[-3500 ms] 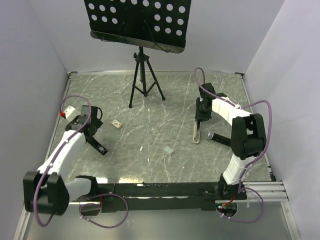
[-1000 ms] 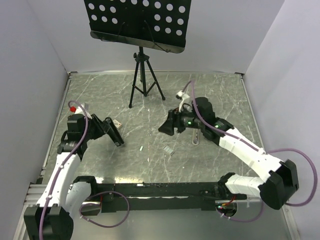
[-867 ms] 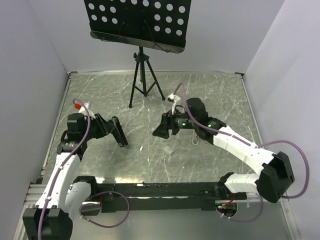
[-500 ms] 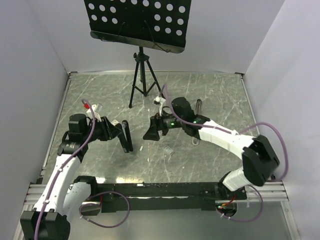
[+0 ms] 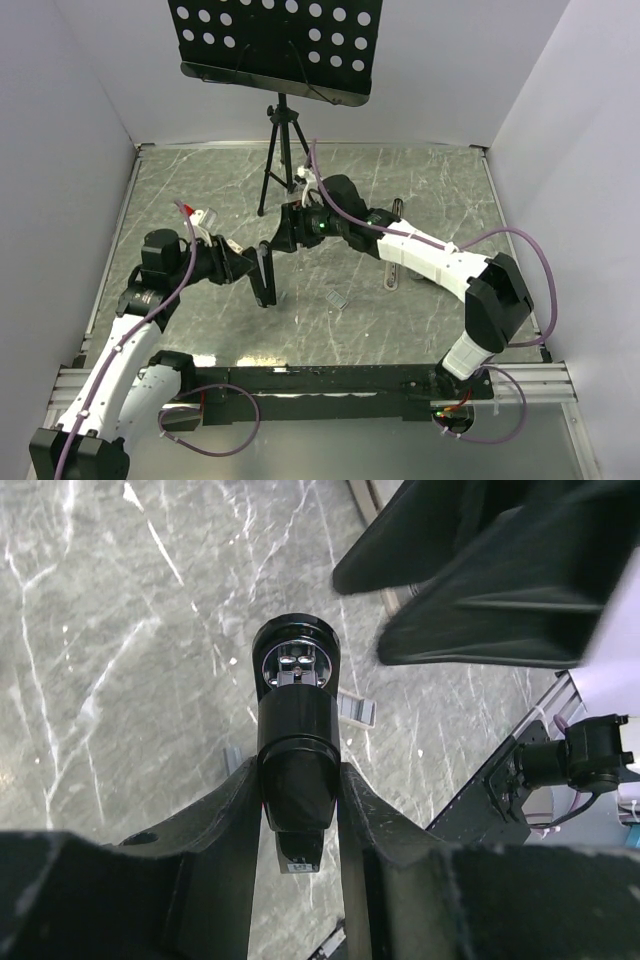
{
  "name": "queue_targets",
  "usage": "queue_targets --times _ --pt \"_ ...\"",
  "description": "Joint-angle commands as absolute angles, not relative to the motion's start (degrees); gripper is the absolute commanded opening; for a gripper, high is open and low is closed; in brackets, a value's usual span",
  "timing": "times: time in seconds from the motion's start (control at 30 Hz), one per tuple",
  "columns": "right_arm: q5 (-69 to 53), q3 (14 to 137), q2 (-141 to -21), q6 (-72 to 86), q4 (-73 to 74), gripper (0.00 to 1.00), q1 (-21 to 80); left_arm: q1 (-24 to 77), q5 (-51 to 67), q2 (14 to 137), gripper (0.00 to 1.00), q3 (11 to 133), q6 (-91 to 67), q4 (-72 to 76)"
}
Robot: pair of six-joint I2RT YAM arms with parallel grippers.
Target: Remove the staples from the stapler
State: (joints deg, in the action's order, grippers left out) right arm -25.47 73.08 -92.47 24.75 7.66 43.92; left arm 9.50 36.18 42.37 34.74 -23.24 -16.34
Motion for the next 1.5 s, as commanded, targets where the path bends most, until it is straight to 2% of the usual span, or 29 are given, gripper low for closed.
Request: queue_targets --times 0.0,0.4,0.7,0.9,1.0,1.03,1.1,1.13,1.17,1.2,1.33,1.47 --pt "-18.7 73.9 -93.9 30.7 11.3 0.72 45.5 10.4 38.8 41.5 0.01 36.5 -24.8 -8.3" --pt "-20.3 73.0 -94.3 32.7 9.0 0.65 46.5 10.8 38.1 41.2 0.01 35.4 -24.8 -7.5" --pt "-18.1 76.5 -98.3 33.2 12.0 0.64 48.9 10.8 39.1 41.6 0.01 34.5 -26.2 -5.0" --pt "-19.1 77.6 -100.8 34.5 10.7 0.60 49.6 10.8 39.0 42.0 0.01 34.2 -26.3 -3.5" --pt "-19.4 77.7 -101.1 34.9 9.9 0.50 49.7 10.8 39.0 42.5 0.01 34.2 -26.4 -3.5" --pt "-19.7 77.1 -100.9 35.2 9.5 0.39 49.7 10.8 38.8 42.5 0.01 34.1 -26.5 -3.5" --pt "-18.3 76.6 -99.8 35.3 8.9 0.22 49.2 10.8 38.1 42.4 0.01 34.2 -26.7 -4.3" --pt "-17.3 75.8 -99.0 35.3 8.5 0.09 49.0 10.8 37.5 42.0 0.01 34.5 -26.7 -4.7" --pt "-16.0 75.1 -97.2 35.5 7.6 0.03 48.5 10.8 37.1 41.9 0.01 34.6 -27.1 -5.3" --pt "-15.6 73.4 -96.1 35.9 6.9 0.00 47.1 10.7 36.7 41.7 0.01 34.5 -27.8 -5.9" --pt "-14.7 69.8 -90.9 37.8 4.0 0.00 41.6 10.8 35.7 38.5 0.01 31.6 -32.5 -4.9" --pt "-16.8 71.1 -88.4 34.5 5.2 0.00 38.5 10.9 35.4 35.6 0.03 28.6 -35.6 -4.3"
